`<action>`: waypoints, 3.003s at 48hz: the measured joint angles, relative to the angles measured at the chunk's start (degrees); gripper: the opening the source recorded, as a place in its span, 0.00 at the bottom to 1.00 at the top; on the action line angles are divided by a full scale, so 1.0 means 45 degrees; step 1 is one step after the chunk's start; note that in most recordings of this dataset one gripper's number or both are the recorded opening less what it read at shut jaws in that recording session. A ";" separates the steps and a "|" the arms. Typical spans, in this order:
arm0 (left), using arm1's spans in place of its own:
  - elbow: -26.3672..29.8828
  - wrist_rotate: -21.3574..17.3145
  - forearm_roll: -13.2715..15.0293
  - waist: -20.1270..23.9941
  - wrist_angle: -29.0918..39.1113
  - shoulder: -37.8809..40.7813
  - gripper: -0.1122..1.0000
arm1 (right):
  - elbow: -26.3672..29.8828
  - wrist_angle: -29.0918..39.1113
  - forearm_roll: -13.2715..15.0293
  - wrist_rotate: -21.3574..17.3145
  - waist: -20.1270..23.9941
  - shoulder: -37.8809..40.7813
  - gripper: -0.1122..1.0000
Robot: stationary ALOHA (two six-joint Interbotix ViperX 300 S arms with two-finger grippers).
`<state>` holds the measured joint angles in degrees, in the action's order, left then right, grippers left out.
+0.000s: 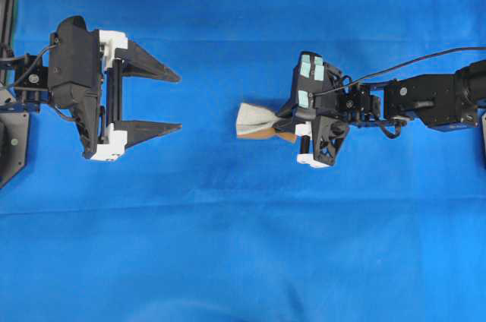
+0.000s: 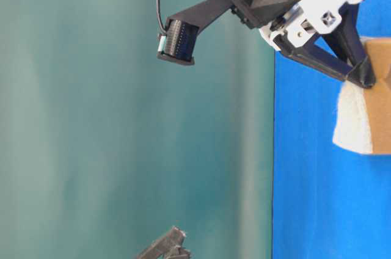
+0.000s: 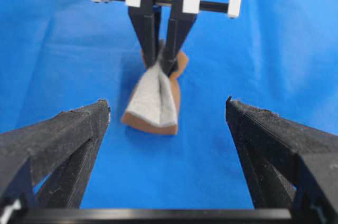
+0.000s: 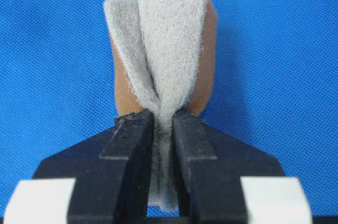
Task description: Hand over the sponge with the left arm and wipe it with the right arm.
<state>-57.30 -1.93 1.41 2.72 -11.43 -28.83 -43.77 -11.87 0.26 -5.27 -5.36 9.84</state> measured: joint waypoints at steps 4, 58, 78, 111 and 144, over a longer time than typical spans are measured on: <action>0.0000 0.0059 0.0000 -0.0020 0.0000 0.0000 0.89 | 0.0000 -0.0020 0.0000 0.0020 -0.0254 0.0020 0.24; 0.0000 0.0020 0.0000 -0.0020 0.0000 0.0000 0.89 | -0.0078 -0.0098 -0.0508 -0.0039 -0.1367 0.0020 0.24; 0.0000 0.0039 0.0000 -0.0020 0.0000 0.0000 0.89 | 0.0234 -0.0020 -0.2051 -0.0039 0.2715 0.0020 0.24; 0.0000 0.0098 0.0000 -0.0039 0.0000 0.0000 0.89 | -0.0547 0.0039 -0.1758 0.1094 -0.1094 -0.0391 0.24; 0.0000 0.0117 0.0000 -0.0039 -0.0020 0.0039 0.89 | -0.0488 -0.0059 -0.2109 0.1543 -0.1641 -0.0430 0.24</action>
<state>-57.30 -1.41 1.41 2.55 -11.51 -28.65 -45.97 -12.13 -9.23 1.67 -12.74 7.91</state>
